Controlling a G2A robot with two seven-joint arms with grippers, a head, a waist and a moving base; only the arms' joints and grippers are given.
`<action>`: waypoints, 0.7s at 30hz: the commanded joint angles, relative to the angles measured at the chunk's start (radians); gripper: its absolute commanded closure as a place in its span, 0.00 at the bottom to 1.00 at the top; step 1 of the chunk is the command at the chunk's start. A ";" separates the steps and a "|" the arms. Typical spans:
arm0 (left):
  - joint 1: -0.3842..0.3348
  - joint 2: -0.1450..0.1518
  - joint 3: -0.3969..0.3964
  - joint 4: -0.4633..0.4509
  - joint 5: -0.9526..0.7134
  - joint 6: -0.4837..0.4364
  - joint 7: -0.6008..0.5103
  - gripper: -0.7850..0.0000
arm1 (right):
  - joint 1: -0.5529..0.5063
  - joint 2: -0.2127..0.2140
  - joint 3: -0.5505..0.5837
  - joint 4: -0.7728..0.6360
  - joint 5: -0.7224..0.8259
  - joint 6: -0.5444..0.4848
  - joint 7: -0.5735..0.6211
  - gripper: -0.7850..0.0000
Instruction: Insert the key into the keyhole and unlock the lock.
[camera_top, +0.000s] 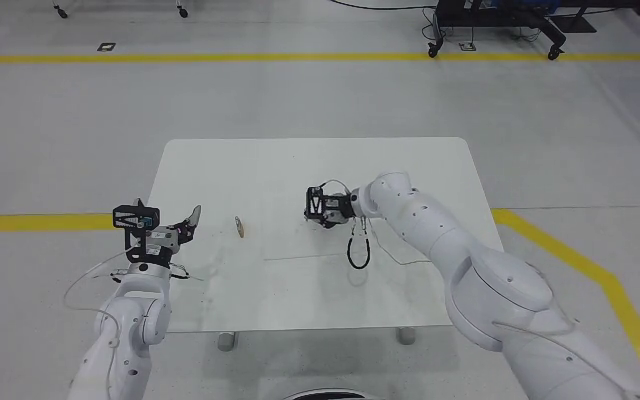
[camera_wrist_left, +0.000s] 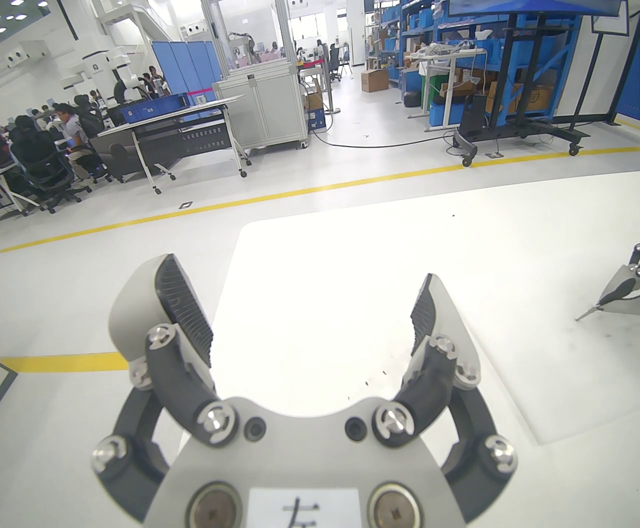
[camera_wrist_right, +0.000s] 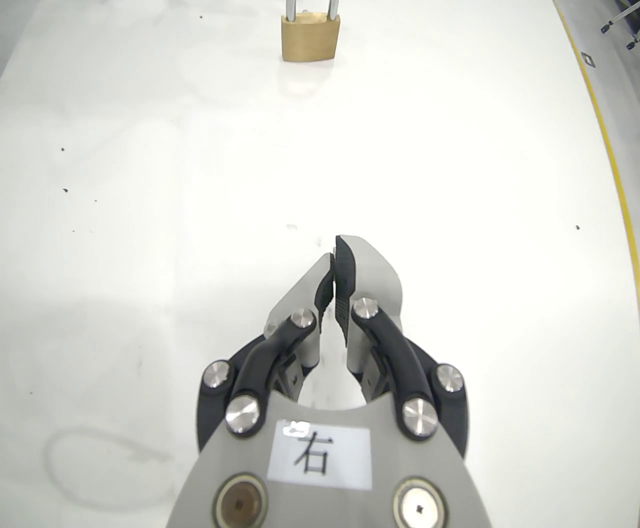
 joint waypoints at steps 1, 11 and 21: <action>0.000 0.000 0.000 0.000 0.000 0.000 0.000 0.00 | 0.005 0.007 -0.003 0.007 -0.016 -0.001 -0.054 1.00; 0.000 0.000 0.000 0.000 0.000 0.000 0.000 0.00 | 0.004 0.108 -0.024 0.046 -0.140 0.105 -0.559 1.00; 0.000 0.000 0.000 0.000 0.000 0.000 0.000 0.00 | -0.100 0.283 -0.050 -0.171 -0.014 0.273 -0.727 1.00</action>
